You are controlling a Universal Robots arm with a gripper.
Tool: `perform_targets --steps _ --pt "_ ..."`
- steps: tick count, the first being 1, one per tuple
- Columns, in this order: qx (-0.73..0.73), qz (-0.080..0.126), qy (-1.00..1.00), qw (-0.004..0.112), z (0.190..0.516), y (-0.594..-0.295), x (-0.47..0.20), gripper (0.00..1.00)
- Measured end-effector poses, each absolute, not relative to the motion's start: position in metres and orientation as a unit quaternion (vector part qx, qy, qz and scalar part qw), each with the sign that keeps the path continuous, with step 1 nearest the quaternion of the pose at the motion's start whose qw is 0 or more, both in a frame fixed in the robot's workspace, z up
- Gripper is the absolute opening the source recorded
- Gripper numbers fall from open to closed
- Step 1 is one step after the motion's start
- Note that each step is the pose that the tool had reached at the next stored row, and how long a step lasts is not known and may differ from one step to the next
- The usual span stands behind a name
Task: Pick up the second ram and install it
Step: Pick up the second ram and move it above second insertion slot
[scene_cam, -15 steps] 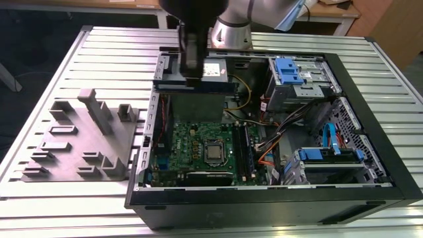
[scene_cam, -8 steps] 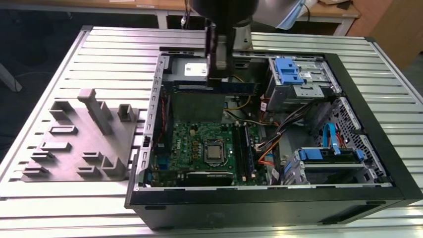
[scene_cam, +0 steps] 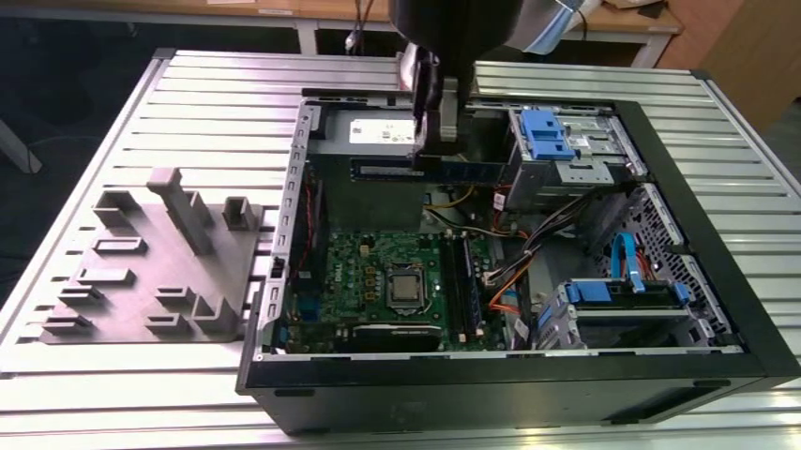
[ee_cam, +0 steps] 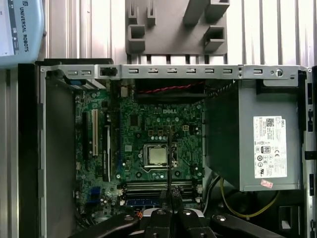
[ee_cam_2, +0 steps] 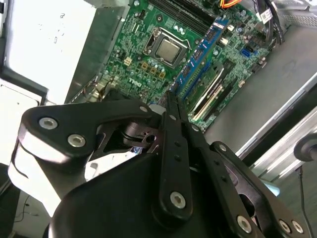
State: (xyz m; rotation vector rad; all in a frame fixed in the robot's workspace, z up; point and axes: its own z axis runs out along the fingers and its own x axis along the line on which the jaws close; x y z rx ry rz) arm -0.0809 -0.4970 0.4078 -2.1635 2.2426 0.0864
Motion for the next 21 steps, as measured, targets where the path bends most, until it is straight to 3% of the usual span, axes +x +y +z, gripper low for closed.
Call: perform_targets --steps 21 --pt "-0.694 0.028 0.72 0.012 0.372 -0.498 -0.07 0.08"
